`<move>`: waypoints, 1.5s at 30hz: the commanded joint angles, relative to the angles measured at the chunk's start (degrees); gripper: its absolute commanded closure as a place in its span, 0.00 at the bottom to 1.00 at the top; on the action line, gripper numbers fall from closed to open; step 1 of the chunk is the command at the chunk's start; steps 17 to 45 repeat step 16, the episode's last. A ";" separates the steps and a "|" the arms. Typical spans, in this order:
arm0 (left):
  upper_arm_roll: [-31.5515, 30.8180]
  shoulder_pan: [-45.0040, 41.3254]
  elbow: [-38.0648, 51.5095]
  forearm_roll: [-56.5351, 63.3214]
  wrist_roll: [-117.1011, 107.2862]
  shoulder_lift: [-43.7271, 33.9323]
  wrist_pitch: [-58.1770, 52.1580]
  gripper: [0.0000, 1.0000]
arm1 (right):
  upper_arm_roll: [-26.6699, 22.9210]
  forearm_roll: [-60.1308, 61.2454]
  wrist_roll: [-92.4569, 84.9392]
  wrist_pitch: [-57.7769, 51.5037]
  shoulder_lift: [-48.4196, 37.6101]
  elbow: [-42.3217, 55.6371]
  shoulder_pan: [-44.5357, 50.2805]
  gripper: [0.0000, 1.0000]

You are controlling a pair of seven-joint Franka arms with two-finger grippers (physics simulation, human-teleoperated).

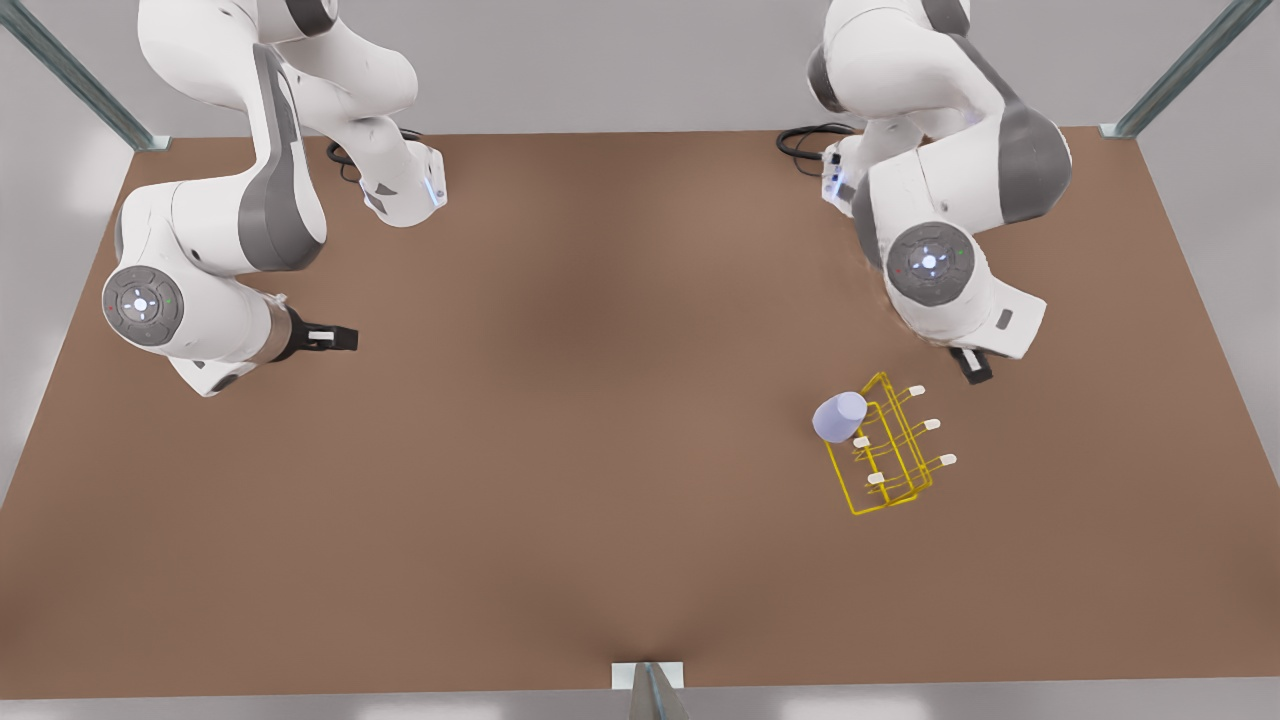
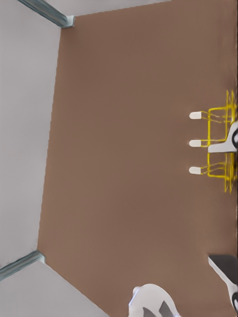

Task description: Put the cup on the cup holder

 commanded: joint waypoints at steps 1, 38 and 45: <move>-25.88 16.15 0.57 0.69 80.91 -11.00 -3.00 0.00 | -0.01 0.00 -0.03 0.02 -0.07 0.02 -0.02 0.00; -78.90 52.43 -9.63 11.03 73.84 -23.25 -0.09 0.00 | -0.01 -0.27 0.06 0.02 -0.07 0.73 0.15 0.00; -78.90 52.43 -9.63 11.03 73.84 -23.25 -0.09 0.00 | -0.01 -0.27 0.06 0.02 -0.07 0.73 0.15 0.00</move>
